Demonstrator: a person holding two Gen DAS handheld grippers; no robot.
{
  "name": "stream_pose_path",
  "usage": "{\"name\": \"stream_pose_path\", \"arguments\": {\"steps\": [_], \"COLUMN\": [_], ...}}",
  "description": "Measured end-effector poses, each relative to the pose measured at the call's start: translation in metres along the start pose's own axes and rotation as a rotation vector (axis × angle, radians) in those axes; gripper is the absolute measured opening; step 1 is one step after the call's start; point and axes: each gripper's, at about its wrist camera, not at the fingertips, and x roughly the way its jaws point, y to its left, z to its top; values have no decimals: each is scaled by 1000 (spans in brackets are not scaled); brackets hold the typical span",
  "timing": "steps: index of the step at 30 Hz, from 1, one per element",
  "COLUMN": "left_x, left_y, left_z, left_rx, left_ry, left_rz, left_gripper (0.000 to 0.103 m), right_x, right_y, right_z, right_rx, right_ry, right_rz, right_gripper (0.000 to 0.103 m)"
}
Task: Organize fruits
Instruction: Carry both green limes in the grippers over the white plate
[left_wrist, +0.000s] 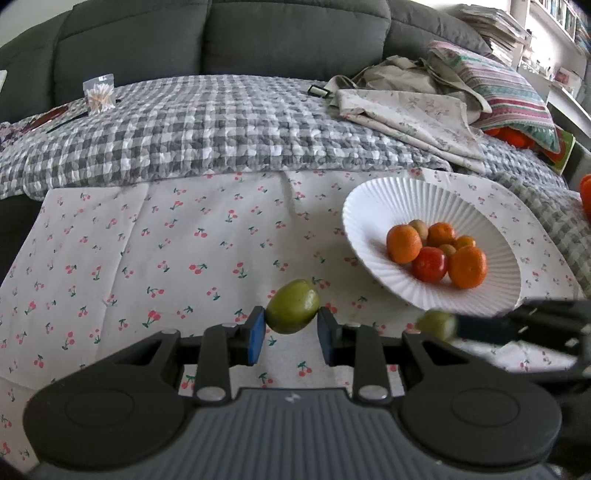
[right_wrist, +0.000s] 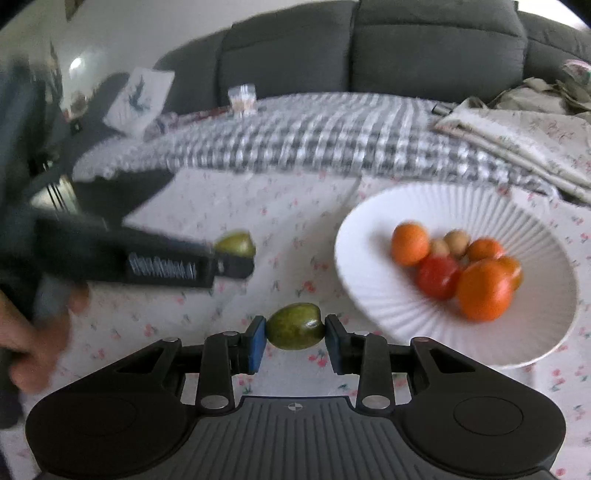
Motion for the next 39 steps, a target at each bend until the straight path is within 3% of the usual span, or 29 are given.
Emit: {"name": "stream_pose_path", "arguments": {"steps": [7, 13, 29, 39], "left_x": [-15, -19, 16, 40], "left_y": [-17, -44, -85, -98], "left_z": [8, 14, 31, 36], "left_rx": [8, 29, 2, 48], "left_ry": [-36, -53, -40, -50], "left_rz": [-33, -63, -109, -151], "left_gripper": [29, 29, 29, 29], "right_x": [-54, -72, -70, -46], "right_y": [-20, -45, -93, -129], "right_z": [24, 37, 33, 27], "right_rx": [53, 108, 224, 333], "right_ry": [-70, -108, -66, -25], "right_rz": [-28, -82, -210, -241], "right_gripper": [33, 33, 34, 34]}}
